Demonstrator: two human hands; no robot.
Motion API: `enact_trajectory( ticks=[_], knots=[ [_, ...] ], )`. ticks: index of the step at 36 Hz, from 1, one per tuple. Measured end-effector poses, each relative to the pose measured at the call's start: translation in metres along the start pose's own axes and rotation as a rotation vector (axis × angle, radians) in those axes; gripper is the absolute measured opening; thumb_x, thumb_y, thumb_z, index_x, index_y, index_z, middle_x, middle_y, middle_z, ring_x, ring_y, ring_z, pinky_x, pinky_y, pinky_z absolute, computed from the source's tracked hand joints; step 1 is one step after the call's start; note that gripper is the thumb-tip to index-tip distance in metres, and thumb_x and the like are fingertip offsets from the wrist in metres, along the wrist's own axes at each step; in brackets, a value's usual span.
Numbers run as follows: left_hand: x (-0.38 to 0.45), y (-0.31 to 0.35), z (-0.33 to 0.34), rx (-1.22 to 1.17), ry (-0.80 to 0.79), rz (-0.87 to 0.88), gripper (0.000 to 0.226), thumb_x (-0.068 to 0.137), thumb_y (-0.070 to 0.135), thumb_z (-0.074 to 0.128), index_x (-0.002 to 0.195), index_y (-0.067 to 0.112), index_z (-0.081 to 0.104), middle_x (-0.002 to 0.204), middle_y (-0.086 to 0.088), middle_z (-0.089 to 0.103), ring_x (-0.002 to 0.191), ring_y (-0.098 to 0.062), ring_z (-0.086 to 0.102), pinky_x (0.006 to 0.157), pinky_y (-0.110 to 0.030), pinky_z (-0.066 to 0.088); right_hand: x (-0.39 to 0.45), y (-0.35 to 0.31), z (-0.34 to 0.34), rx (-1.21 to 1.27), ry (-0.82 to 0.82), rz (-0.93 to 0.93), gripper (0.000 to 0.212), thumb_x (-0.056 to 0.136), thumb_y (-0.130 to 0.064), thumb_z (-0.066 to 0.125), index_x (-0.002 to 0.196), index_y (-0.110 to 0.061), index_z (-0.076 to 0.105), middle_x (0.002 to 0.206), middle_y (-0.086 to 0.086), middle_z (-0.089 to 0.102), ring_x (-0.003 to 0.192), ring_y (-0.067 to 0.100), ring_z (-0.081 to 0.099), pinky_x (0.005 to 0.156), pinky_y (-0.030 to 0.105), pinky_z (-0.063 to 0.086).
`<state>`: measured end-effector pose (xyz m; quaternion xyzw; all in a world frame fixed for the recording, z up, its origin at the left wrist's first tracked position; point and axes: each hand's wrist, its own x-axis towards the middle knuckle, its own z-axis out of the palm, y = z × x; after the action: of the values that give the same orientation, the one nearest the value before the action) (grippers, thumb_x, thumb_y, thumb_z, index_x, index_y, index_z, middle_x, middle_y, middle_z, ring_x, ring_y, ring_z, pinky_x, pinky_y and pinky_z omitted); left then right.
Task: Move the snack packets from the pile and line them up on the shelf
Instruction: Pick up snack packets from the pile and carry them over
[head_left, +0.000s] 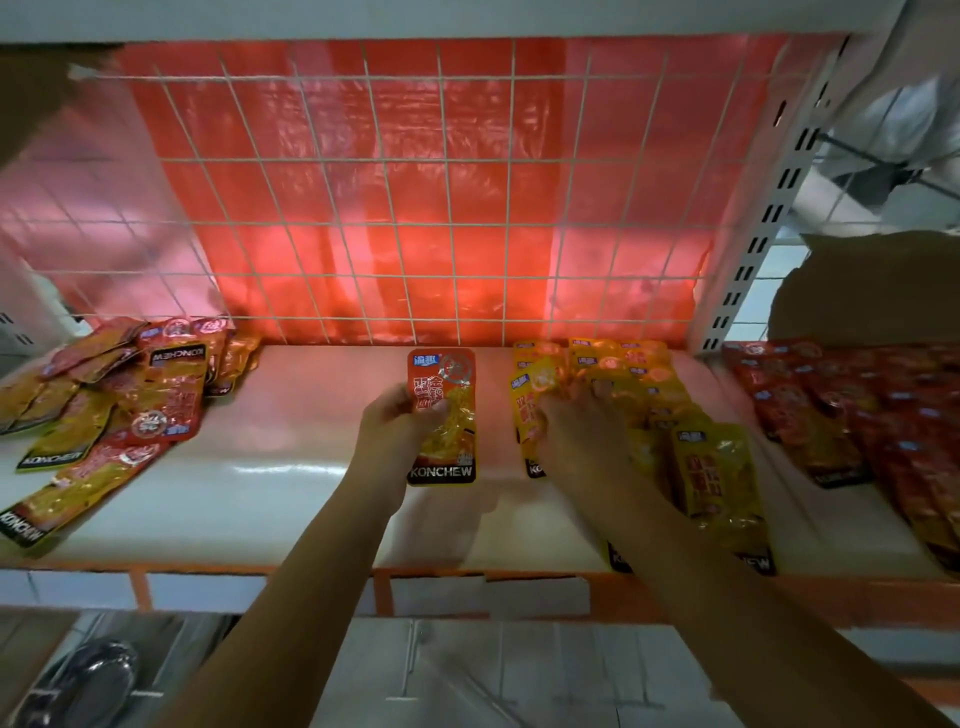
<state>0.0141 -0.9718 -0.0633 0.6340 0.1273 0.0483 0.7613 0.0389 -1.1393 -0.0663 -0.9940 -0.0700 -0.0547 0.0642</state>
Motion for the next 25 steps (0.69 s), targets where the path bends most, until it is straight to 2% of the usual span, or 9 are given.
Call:
enact_trajectory(
  ticks=[5, 8, 12, 15, 18, 20, 23, 25],
  knots=[
    [-0.002, -0.001, -0.002, 0.024, 0.008, -0.023, 0.020, 0.082, -0.006, 0.060, 0.090, 0.012, 0.063, 0.085, -0.008, 0.068, 0.076, -0.028, 0.066, 0.076, -0.040, 0.054, -0.001, -0.004, 0.001, -0.034, -0.030, 0.042, 0.025, 0.085, -0.019, 0.053, 0.110, -0.019, 0.059, 0.132, 0.010, 0.034, 0.129, 0.035, 0.023, 0.102, 0.044, 0.028],
    [-0.003, 0.003, -0.004, 0.036, -0.003, -0.028, 0.020, 0.082, -0.007, 0.060, 0.088, 0.012, 0.064, 0.084, -0.008, 0.068, 0.075, -0.027, 0.066, 0.075, -0.039, 0.054, -0.004, -0.008, 0.002, -0.019, -0.049, 0.059, 0.028, 0.085, -0.021, 0.053, 0.112, -0.019, 0.060, 0.134, 0.011, 0.034, 0.131, 0.037, 0.021, 0.104, 0.046, 0.026],
    [-0.003, 0.008, -0.004, 0.033, -0.037, -0.034, 0.022, 0.084, -0.007, 0.057, 0.088, 0.013, 0.062, 0.086, -0.007, 0.067, 0.078, -0.028, 0.065, 0.074, -0.037, 0.053, -0.011, -0.014, -0.001, 0.081, 0.026, 0.060, 0.030, 0.087, -0.019, 0.049, 0.115, -0.021, 0.059, 0.130, 0.009, 0.038, 0.127, 0.035, 0.027, 0.103, 0.043, 0.026],
    [-0.005, 0.008, -0.002, 0.013, -0.072, -0.048, 0.023, 0.084, -0.009, 0.054, 0.091, 0.012, 0.062, 0.089, -0.009, 0.067, 0.084, -0.032, 0.064, 0.080, -0.043, 0.052, -0.019, -0.019, -0.004, 0.239, 0.097, 0.030, 0.032, 0.086, -0.014, 0.051, 0.116, -0.022, 0.062, 0.127, 0.007, 0.047, 0.122, 0.033, 0.037, 0.097, 0.035, 0.027],
    [-0.010, 0.005, 0.001, -0.008, -0.129, -0.046, 0.030, 0.082, -0.013, 0.049, 0.100, 0.007, 0.062, 0.096, -0.016, 0.066, 0.089, -0.036, 0.063, 0.083, -0.046, 0.051, -0.030, -0.025, -0.012, 0.508, 0.169, 0.044, 0.029, 0.087, -0.008, 0.055, 0.115, -0.012, 0.065, 0.118, 0.013, 0.059, 0.112, 0.032, 0.050, 0.095, 0.038, 0.038],
    [-0.014, 0.003, 0.007, -0.027, -0.160, -0.036, 0.032, 0.080, -0.015, 0.047, 0.100, 0.005, 0.061, 0.096, -0.018, 0.065, 0.088, -0.036, 0.062, 0.080, -0.045, 0.051, -0.039, -0.026, -0.017, 0.679, 0.204, 0.048, 0.026, 0.089, -0.011, 0.058, 0.114, -0.006, 0.064, 0.109, 0.014, 0.064, 0.102, 0.028, 0.057, 0.088, 0.039, 0.044],
    [-0.023, 0.000, 0.021, -0.041, -0.211, -0.031, 0.033, 0.079, -0.016, 0.046, 0.103, 0.001, 0.061, 0.097, -0.021, 0.063, 0.088, -0.035, 0.061, 0.084, -0.051, 0.049, -0.050, -0.019, -0.023, 0.887, 0.158, 0.097, 0.038, 0.088, -0.017, 0.063, 0.125, -0.012, 0.056, 0.102, 0.003, 0.063, 0.094, 0.016, 0.057, 0.085, 0.031, 0.046],
    [-0.029, -0.002, 0.034, -0.038, -0.244, -0.027, 0.033, 0.080, -0.016, 0.046, 0.104, 0.001, 0.061, 0.097, -0.020, 0.064, 0.088, -0.035, 0.061, 0.085, -0.051, 0.049, -0.054, -0.008, -0.027, 1.011, 0.136, 0.109, 0.042, 0.085, -0.010, 0.065, 0.125, -0.015, 0.054, 0.090, -0.006, 0.060, 0.083, 0.007, 0.056, 0.075, 0.021, 0.045]
  ],
)
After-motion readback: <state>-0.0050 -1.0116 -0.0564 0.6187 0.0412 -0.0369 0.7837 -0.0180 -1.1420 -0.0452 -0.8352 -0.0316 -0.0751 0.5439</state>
